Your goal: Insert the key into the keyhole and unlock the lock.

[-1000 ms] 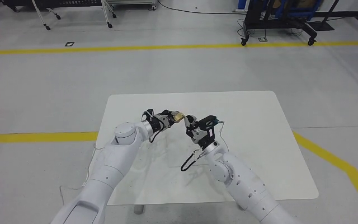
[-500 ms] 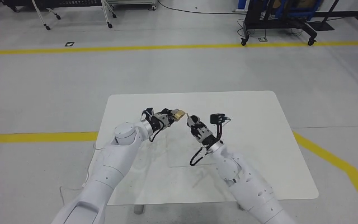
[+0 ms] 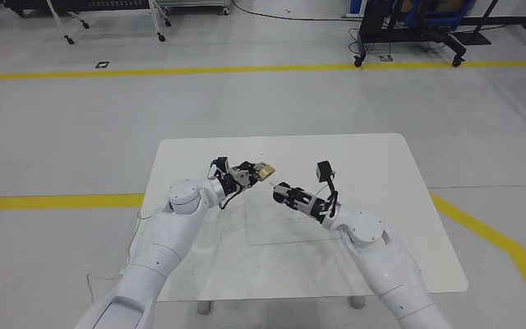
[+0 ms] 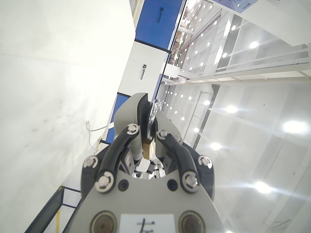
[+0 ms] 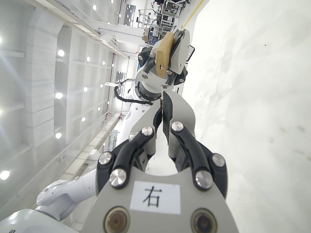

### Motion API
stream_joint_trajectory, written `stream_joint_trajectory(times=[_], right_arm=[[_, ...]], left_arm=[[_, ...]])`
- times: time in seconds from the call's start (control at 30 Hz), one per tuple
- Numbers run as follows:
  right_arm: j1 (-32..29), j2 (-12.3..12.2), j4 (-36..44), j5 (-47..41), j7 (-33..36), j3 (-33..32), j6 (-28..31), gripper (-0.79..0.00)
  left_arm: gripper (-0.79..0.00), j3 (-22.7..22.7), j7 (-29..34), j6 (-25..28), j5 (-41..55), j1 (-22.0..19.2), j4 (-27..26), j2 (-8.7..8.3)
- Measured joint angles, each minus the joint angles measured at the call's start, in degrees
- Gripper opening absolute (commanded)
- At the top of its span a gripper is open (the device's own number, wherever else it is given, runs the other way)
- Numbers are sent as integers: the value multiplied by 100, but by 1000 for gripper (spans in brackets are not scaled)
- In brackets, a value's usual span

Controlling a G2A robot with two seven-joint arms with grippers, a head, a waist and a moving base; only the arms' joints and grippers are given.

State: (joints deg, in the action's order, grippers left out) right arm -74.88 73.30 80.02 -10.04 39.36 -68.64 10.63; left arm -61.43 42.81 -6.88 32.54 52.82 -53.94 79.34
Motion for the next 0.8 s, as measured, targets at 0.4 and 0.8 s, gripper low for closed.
stream_joint_trajectory(times=[0.4, 0.8], right_arm=[[-129, -59, 258, 304, -144, -39, -57, -785], [-17, -57, 204, 299, -286, 45, -285, -785]], left_arm=[[-785, 68, 145, 125, -343, -12, -3, -26], [-785, 124, 133, 208, -613, -7, -53, -39]])
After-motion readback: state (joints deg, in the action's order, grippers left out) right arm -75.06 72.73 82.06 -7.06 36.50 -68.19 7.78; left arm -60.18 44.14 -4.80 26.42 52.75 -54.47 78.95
